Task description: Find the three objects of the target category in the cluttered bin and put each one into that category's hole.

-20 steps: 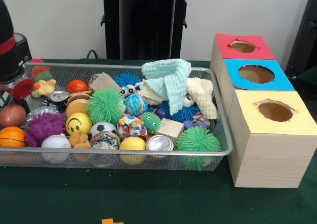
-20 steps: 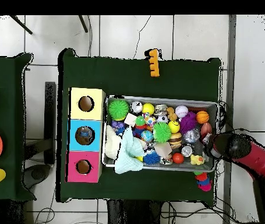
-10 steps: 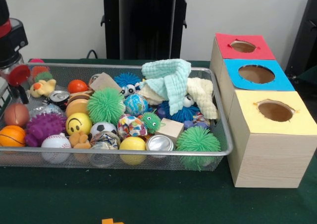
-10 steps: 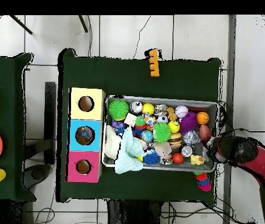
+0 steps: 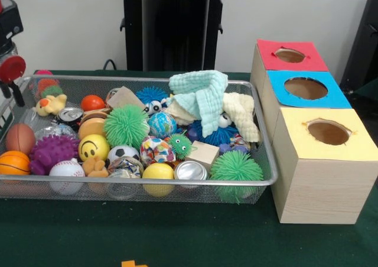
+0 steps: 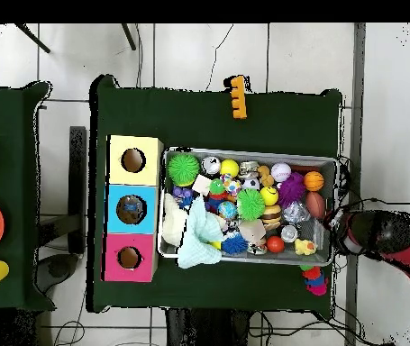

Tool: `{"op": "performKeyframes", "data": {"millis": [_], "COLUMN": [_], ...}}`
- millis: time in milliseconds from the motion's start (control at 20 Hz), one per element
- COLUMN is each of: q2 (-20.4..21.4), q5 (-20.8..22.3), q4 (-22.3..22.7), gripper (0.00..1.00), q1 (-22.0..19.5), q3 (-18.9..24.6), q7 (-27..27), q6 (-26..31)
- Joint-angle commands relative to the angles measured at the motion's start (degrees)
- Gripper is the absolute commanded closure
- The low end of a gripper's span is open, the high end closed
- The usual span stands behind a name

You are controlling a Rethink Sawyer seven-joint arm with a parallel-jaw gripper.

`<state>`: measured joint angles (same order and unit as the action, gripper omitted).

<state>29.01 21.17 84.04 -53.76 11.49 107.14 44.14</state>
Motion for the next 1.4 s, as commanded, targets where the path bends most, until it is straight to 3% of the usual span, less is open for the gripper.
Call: {"op": "performKeyframes", "data": {"millis": [50, 800, 1400], "q2": [-2.23, -8.16, -8.26], "q5": [1.49, 0.09, -1.50], "q4": [0.98, -1.03, -0.56], "gripper": [0.00, 0.00, 0.00], "q1": [2.36, 7.73, 7.58], "q3": [2.31, 0.57, 0.04], "q7": [-2.30, 5.02, 4.78], "q6": [-0.51, -6.91, -7.27]}}
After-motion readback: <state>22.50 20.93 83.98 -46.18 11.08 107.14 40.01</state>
